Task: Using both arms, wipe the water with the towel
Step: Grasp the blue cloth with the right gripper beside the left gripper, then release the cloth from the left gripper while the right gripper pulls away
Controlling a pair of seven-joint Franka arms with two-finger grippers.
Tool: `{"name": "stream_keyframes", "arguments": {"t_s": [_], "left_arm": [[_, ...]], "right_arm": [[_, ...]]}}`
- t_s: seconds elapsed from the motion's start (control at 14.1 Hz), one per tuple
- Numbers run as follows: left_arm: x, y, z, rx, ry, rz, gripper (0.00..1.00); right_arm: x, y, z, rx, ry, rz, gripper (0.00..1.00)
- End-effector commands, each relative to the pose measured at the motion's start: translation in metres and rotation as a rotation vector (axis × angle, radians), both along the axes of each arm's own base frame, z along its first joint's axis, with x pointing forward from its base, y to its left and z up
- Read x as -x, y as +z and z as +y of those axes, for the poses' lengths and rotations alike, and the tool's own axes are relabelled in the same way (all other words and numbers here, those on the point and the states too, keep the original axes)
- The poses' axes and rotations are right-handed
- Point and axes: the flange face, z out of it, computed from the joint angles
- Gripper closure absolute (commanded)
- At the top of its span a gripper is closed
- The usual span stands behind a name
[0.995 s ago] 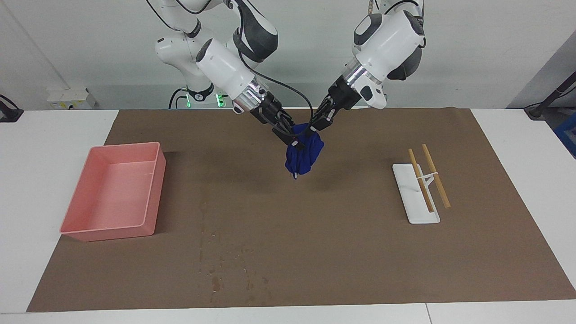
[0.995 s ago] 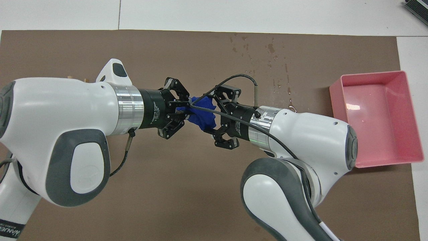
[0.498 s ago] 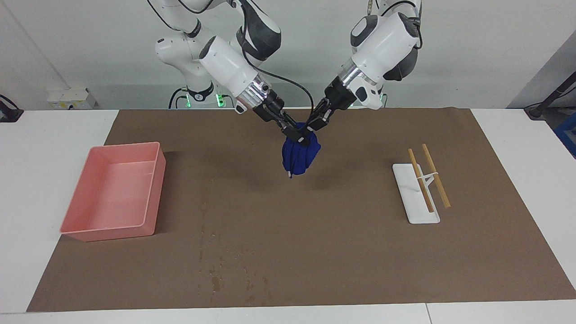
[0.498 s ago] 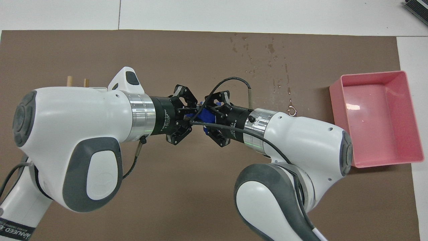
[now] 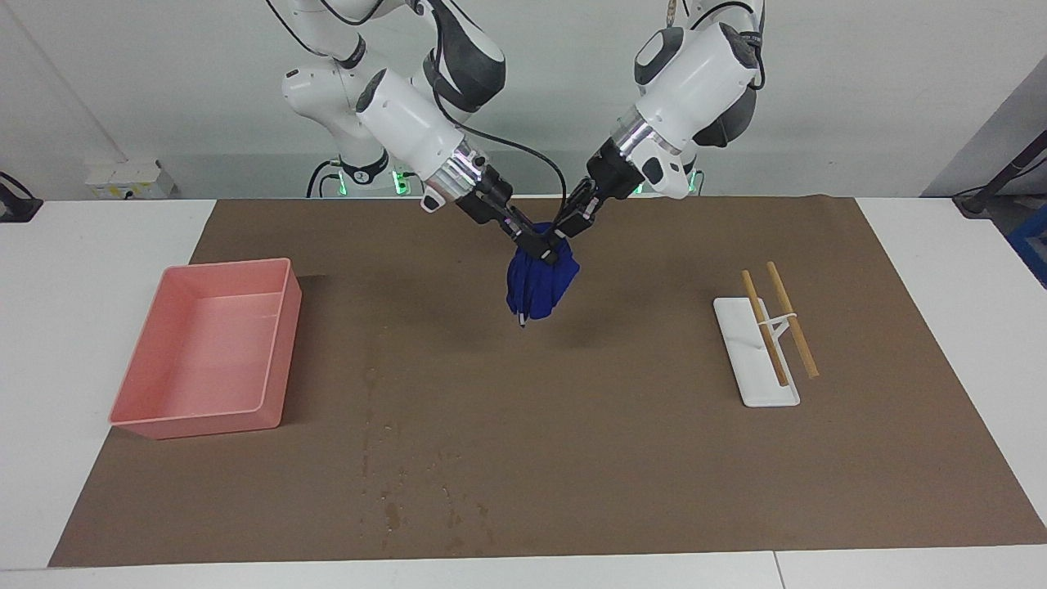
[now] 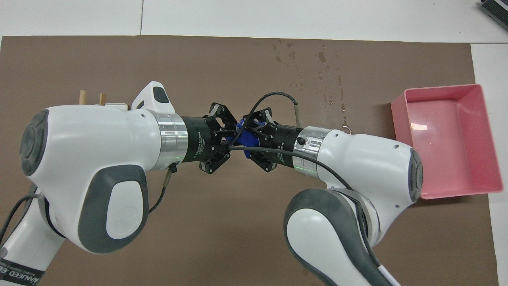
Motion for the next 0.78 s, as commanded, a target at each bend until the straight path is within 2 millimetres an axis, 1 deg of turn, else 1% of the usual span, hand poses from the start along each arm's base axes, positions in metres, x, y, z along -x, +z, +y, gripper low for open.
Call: {"name": "stream_keyframes", "arguments": {"t_s": [0.0,0.07,0.14,0.21,0.28,0.36,0.5,0.57,0.64,0.71], "left_arm": [[-0.009,0.019,0.012,0.015,0.037,-0.043,0.00],[-0.014,0.026,0.016,-0.020,0.020,-0.082,0.00],[-0.019,0.025,0.018,-0.083,-0.012,-0.128,0.00],[-0.023,0.029,0.019,-0.141,-0.043,-0.180,0.00],[-0.026,0.028,0.023,-0.197,-0.083,-0.224,0.00],[-0.030,0.025,0.031,-0.261,-0.136,-0.269,0.00],[-0.035,0.017,0.054,-0.398,-0.290,-0.301,0.00],[-0.036,0.011,0.072,-0.483,-0.384,-0.289,0.00],[-0.035,0.011,0.084,-0.557,-0.476,-0.276,0.00],[-0.037,0.016,0.102,-0.607,-0.549,-0.247,0.00]], "right_arm": [[0.002,-0.003,-0.003,0.002,0.031,0.000,1.00],[0.002,-0.003,-0.003,0.002,0.031,0.000,1.00],[0.002,-0.003,-0.003,0.002,0.033,0.001,1.00],[0.002,-0.003,-0.003,0.011,0.041,-0.005,1.00],[0.002,-0.005,-0.003,0.031,0.077,-0.014,1.00],[0.002,-0.009,-0.010,0.091,0.163,-0.049,1.00],[-0.002,-0.018,-0.038,0.259,0.395,-0.089,1.00],[-0.003,-0.022,-0.054,0.349,0.539,-0.129,1.00],[-0.001,-0.026,-0.067,0.407,0.663,-0.160,1.00],[0.000,-0.030,-0.083,0.445,0.761,-0.170,1.00]]}}
